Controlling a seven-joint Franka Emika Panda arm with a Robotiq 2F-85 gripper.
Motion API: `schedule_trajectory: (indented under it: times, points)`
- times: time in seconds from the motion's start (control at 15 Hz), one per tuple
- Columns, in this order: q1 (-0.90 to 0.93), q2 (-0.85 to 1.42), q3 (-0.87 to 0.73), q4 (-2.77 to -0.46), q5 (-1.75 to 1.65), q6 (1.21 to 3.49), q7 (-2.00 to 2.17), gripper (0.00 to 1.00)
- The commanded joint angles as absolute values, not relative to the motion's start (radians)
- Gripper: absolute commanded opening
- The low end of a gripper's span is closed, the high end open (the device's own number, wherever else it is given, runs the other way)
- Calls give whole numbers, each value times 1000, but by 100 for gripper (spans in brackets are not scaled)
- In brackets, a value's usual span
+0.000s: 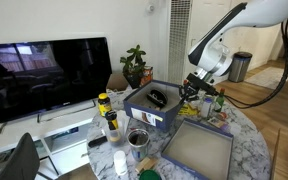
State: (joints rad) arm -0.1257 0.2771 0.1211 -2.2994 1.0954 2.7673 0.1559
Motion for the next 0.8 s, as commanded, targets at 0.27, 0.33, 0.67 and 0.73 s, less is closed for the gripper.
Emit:
schedule_trajectory:
  times: [0.27, 0.33, 0.67, 0.73]
  points:
    - [-142, -5, 138, -2591, 1369, 2760, -78, 1]
    - [-140, -32, 135, -2624, 1385, 2753, -100, 1]
    - [-132, -148, 127, -2778, 1426, 2742, -212, 1]
    - [-133, -165, 125, -2800, 1431, 2732, -232, 1]
